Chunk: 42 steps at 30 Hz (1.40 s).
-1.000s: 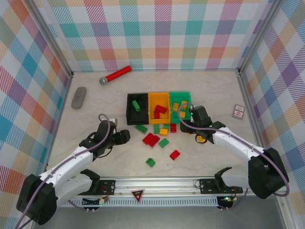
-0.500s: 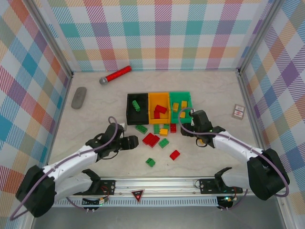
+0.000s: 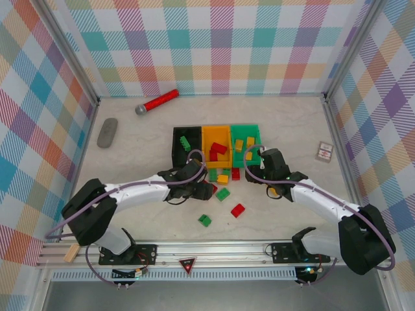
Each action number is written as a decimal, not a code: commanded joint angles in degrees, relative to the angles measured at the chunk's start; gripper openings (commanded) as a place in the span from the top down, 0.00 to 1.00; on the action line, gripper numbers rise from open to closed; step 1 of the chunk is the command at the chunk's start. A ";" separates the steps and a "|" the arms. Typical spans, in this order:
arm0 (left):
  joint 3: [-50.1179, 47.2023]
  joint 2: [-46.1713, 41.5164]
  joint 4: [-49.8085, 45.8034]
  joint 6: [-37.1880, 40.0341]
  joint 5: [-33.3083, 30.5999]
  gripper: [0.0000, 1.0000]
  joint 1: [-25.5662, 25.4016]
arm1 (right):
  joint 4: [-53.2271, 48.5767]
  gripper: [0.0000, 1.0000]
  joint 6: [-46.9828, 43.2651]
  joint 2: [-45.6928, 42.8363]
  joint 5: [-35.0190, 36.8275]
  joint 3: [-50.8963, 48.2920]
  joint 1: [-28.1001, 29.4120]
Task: Sort the legos into containers by color
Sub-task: Move the legos to the bottom-center of the table.
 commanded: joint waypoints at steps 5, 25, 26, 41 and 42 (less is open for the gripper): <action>5.97 6.22 -8.34 0.13 -8.23 0.32 -0.34 | 0.90 0.42 -0.15 -0.61 -0.77 -0.63 -0.51; 7.48 9.20 -12.73 -3.51 -12.05 0.32 -6.49 | 1.21 0.41 0.05 -0.09 -0.93 -0.71 -0.41; 7.35 8.44 -12.78 -3.69 -12.73 0.32 -6.49 | 1.24 0.41 0.07 0.00 -1.04 -0.67 -0.49; 7.25 2.69 -9.64 -5.80 -11.51 0.28 -2.37 | 1.52 0.41 0.23 0.53 -1.39 -0.58 -0.47; 7.32 3.09 -9.48 -5.93 -11.29 0.28 -2.00 | 1.54 0.41 0.23 0.61 -1.40 -0.52 -0.41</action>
